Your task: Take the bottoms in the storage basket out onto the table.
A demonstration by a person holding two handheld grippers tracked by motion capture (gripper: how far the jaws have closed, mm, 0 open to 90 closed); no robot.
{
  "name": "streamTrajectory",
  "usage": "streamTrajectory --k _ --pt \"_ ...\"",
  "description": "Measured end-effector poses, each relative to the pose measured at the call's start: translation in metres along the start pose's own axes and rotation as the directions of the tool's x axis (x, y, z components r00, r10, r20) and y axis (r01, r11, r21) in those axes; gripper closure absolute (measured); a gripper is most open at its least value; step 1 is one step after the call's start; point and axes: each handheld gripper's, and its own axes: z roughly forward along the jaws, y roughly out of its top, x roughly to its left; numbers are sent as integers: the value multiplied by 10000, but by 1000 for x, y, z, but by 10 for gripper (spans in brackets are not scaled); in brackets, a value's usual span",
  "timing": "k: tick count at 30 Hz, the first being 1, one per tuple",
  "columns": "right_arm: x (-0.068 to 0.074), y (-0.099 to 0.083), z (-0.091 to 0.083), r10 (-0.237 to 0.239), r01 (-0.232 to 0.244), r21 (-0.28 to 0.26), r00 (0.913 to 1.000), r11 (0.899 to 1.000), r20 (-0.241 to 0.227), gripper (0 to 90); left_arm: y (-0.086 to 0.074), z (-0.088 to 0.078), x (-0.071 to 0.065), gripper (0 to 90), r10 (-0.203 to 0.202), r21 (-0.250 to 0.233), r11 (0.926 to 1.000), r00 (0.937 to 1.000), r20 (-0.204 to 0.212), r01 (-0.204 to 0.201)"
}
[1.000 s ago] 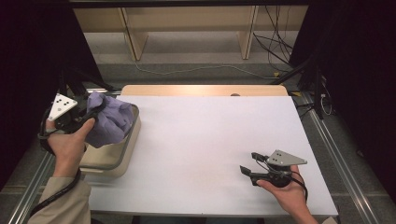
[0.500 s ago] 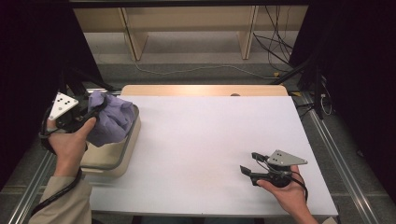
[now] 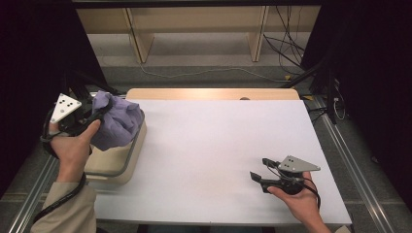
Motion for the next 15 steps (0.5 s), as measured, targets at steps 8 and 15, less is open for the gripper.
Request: streamTrajectory --k 8,15 --pt "0 0 0 39 -39 -23 10000 10000 -31 310 3 1 -4 836 16 -90 10000 10000 55 -15" --pt "0 0 0 15 -15 -15 10000 10000 -38 311 5 0 -6 836 55 -97 9999 9999 123 -53"
